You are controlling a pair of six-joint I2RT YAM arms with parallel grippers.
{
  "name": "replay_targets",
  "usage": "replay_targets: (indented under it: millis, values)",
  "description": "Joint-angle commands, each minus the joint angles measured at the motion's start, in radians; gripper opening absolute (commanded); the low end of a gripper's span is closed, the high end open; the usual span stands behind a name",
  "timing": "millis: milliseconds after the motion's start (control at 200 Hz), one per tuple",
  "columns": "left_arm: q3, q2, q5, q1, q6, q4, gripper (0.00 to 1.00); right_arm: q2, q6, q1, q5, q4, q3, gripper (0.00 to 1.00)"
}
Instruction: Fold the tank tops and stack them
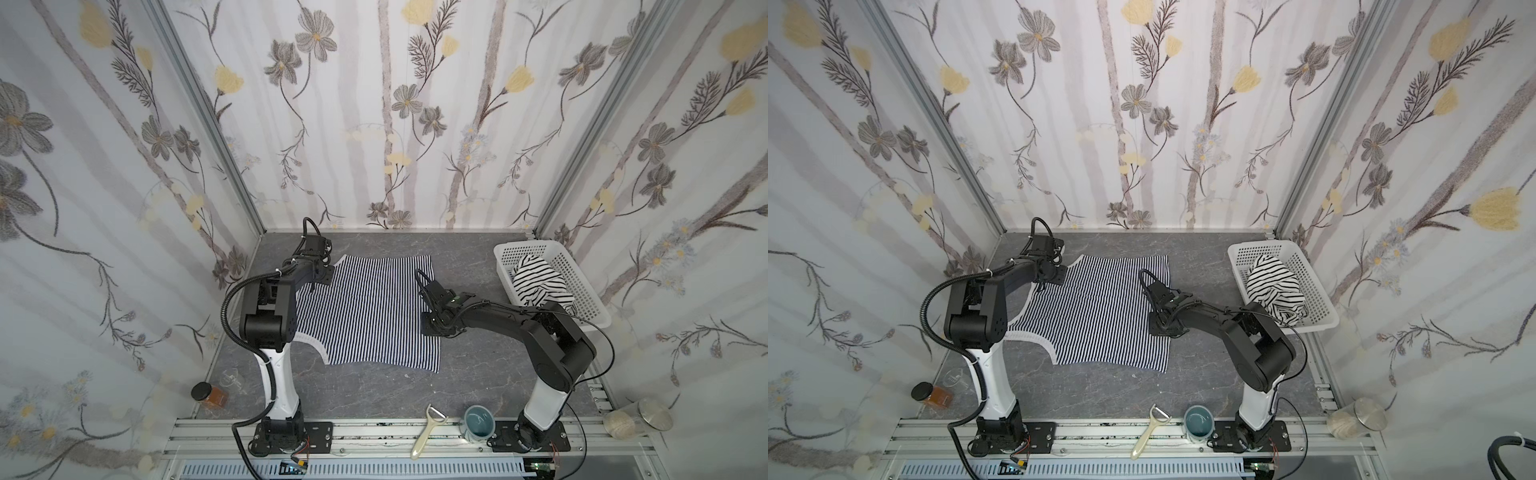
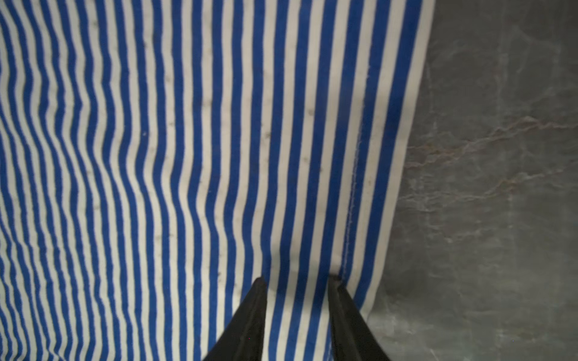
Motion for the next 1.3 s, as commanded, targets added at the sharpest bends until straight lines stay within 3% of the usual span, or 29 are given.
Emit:
replay_targets:
  millis: [0,425,729,964,1119,1294]
  values:
    - [0.015,0.017,0.003,0.002,0.011,0.005,0.55,0.003,-0.021,-0.027,-0.004,0.050,-0.016,0.35]
    - [0.075,0.094,-0.009,-0.053,0.015,0.003,0.55,0.034,-0.069,-0.172,-0.067,0.072,-0.019,0.35]
    - [0.131,0.102,-0.065,-0.093,0.002,-0.009,0.56,-0.022,-0.089,-0.226,-0.039,0.033,0.009,0.36]
    - [0.014,-0.096,-0.015,-0.094,-0.018,-0.011,0.56,-0.234,-0.044,-0.210,-0.056,0.003,-0.079,0.43]
    - [-0.153,-0.278,0.073,-0.120,0.021,-0.009,0.56,-0.408,-0.007,-0.203,-0.124,0.026,-0.244,0.52]
    - [-0.369,-0.463,0.090,-0.189,0.094,-0.008,0.56,-0.565,0.060,-0.197,-0.193,0.080,-0.448,0.51]
